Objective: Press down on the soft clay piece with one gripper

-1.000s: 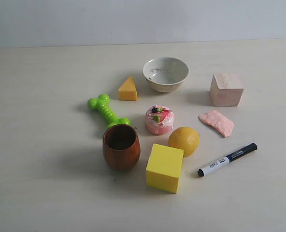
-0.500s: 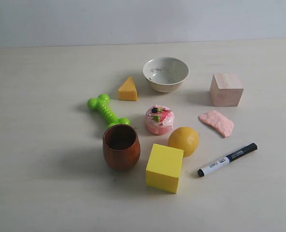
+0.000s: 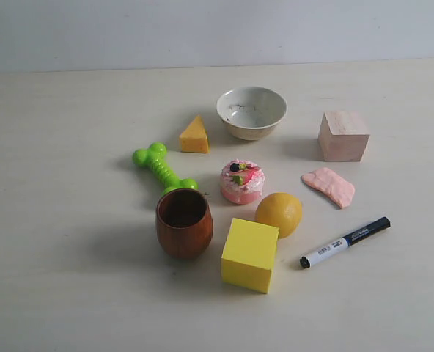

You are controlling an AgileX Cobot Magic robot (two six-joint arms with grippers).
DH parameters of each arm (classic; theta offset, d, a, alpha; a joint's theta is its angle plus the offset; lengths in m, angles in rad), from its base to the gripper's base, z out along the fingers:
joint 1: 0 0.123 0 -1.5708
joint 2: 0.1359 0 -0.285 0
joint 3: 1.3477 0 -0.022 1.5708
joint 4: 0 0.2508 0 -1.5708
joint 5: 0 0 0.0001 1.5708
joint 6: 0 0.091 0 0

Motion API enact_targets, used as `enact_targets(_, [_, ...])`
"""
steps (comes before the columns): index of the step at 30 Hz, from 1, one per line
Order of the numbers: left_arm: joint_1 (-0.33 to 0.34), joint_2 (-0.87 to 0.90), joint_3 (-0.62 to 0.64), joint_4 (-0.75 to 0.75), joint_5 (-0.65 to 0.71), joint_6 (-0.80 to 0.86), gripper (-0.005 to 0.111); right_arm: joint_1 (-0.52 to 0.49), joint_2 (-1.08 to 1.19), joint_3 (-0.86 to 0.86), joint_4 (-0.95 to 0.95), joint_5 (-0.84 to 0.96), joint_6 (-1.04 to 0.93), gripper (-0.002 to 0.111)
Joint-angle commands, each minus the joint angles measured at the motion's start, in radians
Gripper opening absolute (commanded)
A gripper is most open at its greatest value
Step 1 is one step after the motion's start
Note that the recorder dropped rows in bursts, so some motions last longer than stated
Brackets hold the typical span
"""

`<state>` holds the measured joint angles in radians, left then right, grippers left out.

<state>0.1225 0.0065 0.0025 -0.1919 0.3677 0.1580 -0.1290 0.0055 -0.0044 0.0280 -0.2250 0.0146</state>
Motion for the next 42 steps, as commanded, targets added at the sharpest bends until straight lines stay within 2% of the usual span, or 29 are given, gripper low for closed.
enact_targets(1, [-0.005,-0.007,-0.002,-0.007,-0.008,-0.003,0.0,0.001,-0.006,0.004,0.002,-0.095,-0.004,0.0])
enact_targets(5, [-0.005,-0.007,-0.002,-0.007,-0.008,-0.003,0.0,0.001,-0.006,0.004,0.042,-0.227,0.122,0.0])
enact_targets(9, [-0.005,-0.007,-0.002,-0.007,-0.008,-0.003,0.0,0.001,-0.006,-0.034,0.045,-0.205,0.146,0.0])
enact_targets(13, [-0.005,-0.007,-0.002,-0.007,-0.008,-0.003,0.0,0.001,0.028,-0.16,0.04,-0.03,0.143,0.0])
enact_targets(17, [-0.005,-0.007,-0.002,-0.007,-0.008,-0.003,0.0,0.001,0.138,-0.3,-0.066,0.095,0.143,0.0])
enact_targets(22, [-0.005,-0.007,-0.002,-0.007,-0.008,-0.003,0.0,0.016,0.3,-0.476,-0.099,0.267,0.135,0.0])
enact_targets(25, [-0.005,-0.007,-0.002,-0.007,-0.008,-0.003,0.0,0.065,0.403,-0.571,-0.093,0.378,0.07,0.0])
enact_targets(30, [-0.005,-0.007,-0.002,-0.007,-0.008,-0.003,0.0,0.239,0.656,-0.756,0.117,0.757,-0.2,0.0])
enact_targets(33, [-0.005,-0.007,-0.002,-0.007,-0.008,-0.003,0.0,0.328,0.818,-0.79,0.134,0.917,-0.261,0.0])
enact_targets(38, [-0.005,-0.007,-0.002,-0.007,-0.008,-0.003,0.0,0.339,0.961,-0.79,0.344,0.928,-0.186,0.0])
enact_targets(42, [-0.005,-0.007,-0.002,-0.007,-0.008,-0.003,0.0,0.339,0.968,-0.79,0.365,0.792,-0.157,0.0])
